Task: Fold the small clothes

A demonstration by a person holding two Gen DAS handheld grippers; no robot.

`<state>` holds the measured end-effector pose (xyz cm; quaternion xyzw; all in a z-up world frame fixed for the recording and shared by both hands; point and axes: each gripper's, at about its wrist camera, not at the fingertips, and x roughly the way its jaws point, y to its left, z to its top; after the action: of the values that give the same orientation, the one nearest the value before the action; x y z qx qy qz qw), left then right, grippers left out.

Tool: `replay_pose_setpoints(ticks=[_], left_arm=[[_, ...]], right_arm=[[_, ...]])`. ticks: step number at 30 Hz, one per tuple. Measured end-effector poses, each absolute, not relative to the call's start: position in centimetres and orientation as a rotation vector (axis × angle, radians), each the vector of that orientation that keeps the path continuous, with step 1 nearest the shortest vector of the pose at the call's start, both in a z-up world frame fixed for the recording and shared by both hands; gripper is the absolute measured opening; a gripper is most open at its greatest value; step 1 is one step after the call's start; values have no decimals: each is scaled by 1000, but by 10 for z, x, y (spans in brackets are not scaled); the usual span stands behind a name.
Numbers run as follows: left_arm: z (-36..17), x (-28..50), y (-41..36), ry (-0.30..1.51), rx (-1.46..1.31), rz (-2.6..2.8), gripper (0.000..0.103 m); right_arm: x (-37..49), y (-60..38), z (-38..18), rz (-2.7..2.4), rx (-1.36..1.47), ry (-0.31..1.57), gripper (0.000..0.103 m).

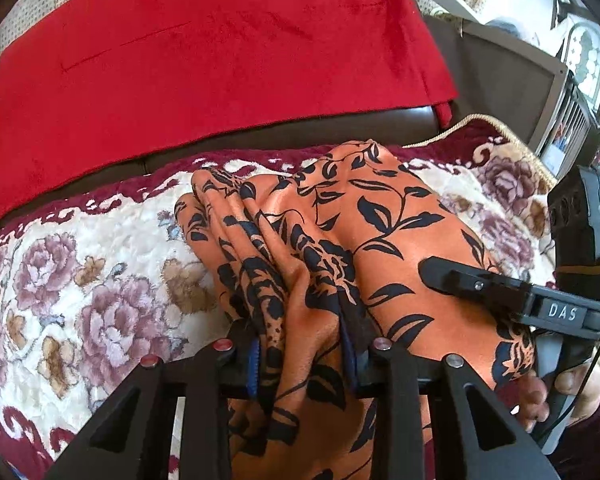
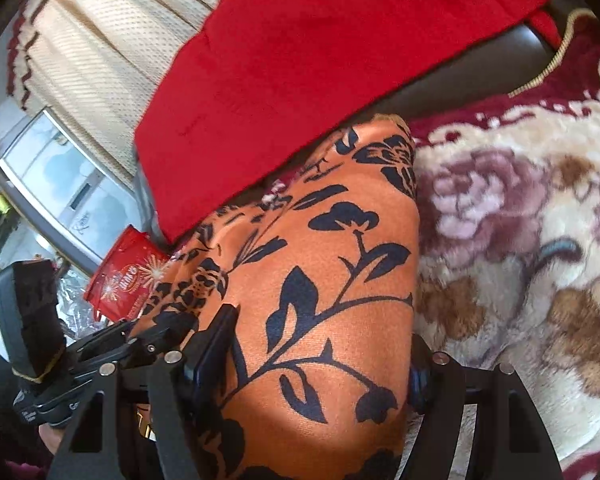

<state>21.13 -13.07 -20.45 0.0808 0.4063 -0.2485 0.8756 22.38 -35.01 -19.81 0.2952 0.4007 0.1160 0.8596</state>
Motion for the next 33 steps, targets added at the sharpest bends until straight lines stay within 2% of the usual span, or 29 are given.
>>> replay_pose_setpoints(ticks=[11,13,16,18,24,27,33], left_arm=[[-209,214,-128,854,213,-483,38],[-211,215,-127,850,226,-469,44],[-214,215,-126,836,250,-442,58],[-217,215,-121,822,260,-411,73],[-236,228,-89,884,130,-406,95],[-253,242,-69,963,-16,-442,102],[-259,240,-50,1017,-155,-458,103]], right_arm=[[225,-354,-208,241,657,874,74],[225,-354,-210,236,659,880,74],[220,-353,-213,221,677,885,74],[216,-353,-217,210,699,886,75],[204,-351,-222,179,713,875,75],[201,-348,-221,156,704,874,75],[186,-343,-208,100,673,886,75]])
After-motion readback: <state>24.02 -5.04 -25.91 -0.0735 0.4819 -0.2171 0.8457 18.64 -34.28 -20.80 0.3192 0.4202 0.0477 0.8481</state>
